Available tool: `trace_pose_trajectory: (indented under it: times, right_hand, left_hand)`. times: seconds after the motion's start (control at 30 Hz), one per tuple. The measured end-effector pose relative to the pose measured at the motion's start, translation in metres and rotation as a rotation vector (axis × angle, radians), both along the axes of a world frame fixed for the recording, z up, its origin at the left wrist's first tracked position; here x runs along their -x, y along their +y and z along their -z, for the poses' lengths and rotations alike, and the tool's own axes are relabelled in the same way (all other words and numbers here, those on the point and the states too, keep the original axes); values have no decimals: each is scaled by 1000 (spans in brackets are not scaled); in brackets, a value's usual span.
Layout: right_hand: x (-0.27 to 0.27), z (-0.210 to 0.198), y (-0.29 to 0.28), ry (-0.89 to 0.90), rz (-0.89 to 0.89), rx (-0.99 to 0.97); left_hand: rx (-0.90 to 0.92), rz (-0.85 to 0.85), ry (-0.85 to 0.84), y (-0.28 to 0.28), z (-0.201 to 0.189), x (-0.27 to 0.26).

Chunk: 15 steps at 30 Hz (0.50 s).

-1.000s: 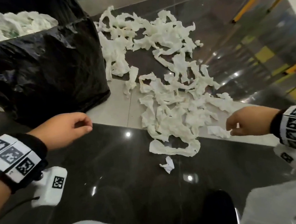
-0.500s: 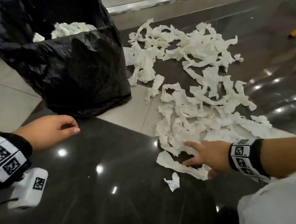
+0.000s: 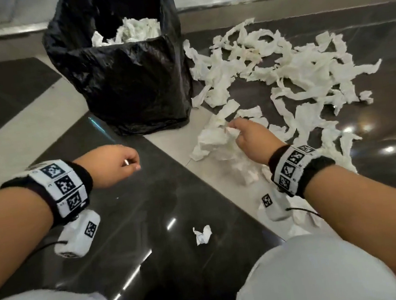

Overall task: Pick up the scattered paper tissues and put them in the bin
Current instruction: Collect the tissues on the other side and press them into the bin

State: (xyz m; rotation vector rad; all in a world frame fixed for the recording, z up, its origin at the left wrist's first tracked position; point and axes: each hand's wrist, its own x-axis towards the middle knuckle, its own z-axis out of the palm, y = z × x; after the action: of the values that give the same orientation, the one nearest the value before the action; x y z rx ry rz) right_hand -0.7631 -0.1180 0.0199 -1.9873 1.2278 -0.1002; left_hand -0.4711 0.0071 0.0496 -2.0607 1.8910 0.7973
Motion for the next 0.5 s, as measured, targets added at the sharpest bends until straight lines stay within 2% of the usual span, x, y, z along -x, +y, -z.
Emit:
trace_pose_trajectory:
  times: [0.1, 0.17, 0.23, 0.3, 0.37, 0.5]
  right_hand:
    - [6, -19, -6, -66, -5, 20]
    - [12, -22, -6, -34, -21, 50]
    - [19, -20, -7, 23, -24, 93]
    - [25, -16, -9, 57, -47, 107]
    - [33, -14, -4, 74, -42, 50]
    - [50, -23, 11, 3, -2, -6]
  left_hand:
    - [15, 221, -39, -3, 22, 24]
    - [1, 462, -52, -1, 52, 46]
    - [-29, 755, -7, 6, 87, 74]
    - [-110, 967, 56, 21, 115, 100]
    - [-184, 1049, 87, 36, 137, 118]
    - [-180, 984, 126, 47, 155, 128]
